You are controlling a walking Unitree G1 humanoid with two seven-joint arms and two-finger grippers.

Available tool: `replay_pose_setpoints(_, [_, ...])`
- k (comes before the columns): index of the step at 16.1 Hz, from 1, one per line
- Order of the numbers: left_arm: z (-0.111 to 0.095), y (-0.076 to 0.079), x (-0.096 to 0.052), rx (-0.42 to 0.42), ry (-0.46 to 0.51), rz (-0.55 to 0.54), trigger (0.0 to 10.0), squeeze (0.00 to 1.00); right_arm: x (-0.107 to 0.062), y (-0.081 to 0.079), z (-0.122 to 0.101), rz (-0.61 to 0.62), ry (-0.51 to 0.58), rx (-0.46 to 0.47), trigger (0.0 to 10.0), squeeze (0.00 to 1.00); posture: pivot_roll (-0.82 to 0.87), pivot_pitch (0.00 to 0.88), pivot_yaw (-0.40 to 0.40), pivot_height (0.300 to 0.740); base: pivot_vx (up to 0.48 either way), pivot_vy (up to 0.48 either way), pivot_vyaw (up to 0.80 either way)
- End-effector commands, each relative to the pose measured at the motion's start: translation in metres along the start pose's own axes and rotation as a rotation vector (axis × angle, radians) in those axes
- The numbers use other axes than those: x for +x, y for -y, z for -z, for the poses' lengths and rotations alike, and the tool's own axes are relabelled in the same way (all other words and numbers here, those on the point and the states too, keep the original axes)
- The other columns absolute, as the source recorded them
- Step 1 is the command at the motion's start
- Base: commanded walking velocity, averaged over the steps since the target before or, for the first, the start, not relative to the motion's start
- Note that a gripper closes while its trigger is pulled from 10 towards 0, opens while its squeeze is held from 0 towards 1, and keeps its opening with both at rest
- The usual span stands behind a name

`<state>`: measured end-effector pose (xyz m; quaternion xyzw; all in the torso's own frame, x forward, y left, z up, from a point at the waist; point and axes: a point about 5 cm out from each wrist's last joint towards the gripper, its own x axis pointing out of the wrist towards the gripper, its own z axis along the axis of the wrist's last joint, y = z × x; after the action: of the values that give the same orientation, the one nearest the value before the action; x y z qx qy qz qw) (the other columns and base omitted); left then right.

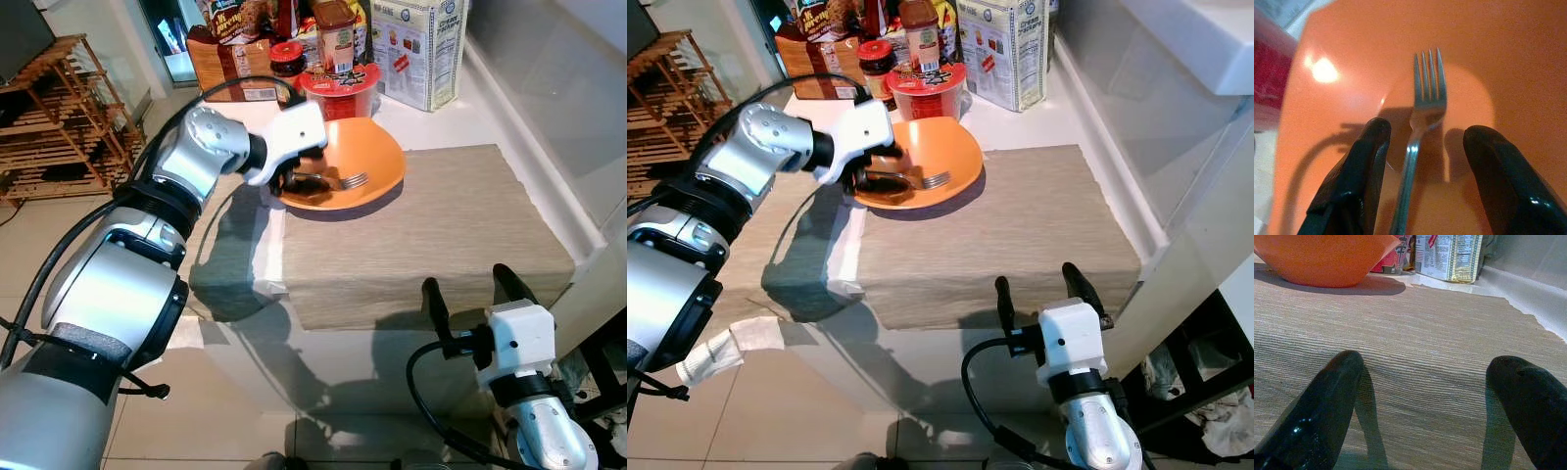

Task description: Setting the table

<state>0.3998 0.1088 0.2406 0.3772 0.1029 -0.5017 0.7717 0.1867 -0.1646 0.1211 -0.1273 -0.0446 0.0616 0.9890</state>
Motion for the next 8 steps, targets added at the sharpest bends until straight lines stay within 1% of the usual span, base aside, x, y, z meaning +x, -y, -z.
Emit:
replay_pose_setpoints(1, [0.0006,-0.0020,-0.0024,0.010,-0.040,0.012,10.0,0.00,-0.0009,-0.0024,-0.0009,-0.019,-0.007,0.015,10.0,0.00,-0.26,0.074,0.148,0.722,0.000,0.000,0.00])
replay_pose_setpoints(5, [0.0062,-0.0013,-0.0004,-0.030,-0.099,0.018,10.0,0.00,0.0011,-0.0009,-0.0018,-0.026,-0.009,0.012,10.0,0.00,-0.26,0.072,0.142,0.722,0.000,0.000,0.00])
replay_pose_setpoints(8, [0.0012,-0.0043,0.0001,-0.061,-0.093,0.000,10.0,0.00,0.0020,-0.0006,-0.0014,-0.027,-0.007,0.011,10.0,0.00,-0.26,0.063,0.147,0.722,0.000,0.000,0.00])
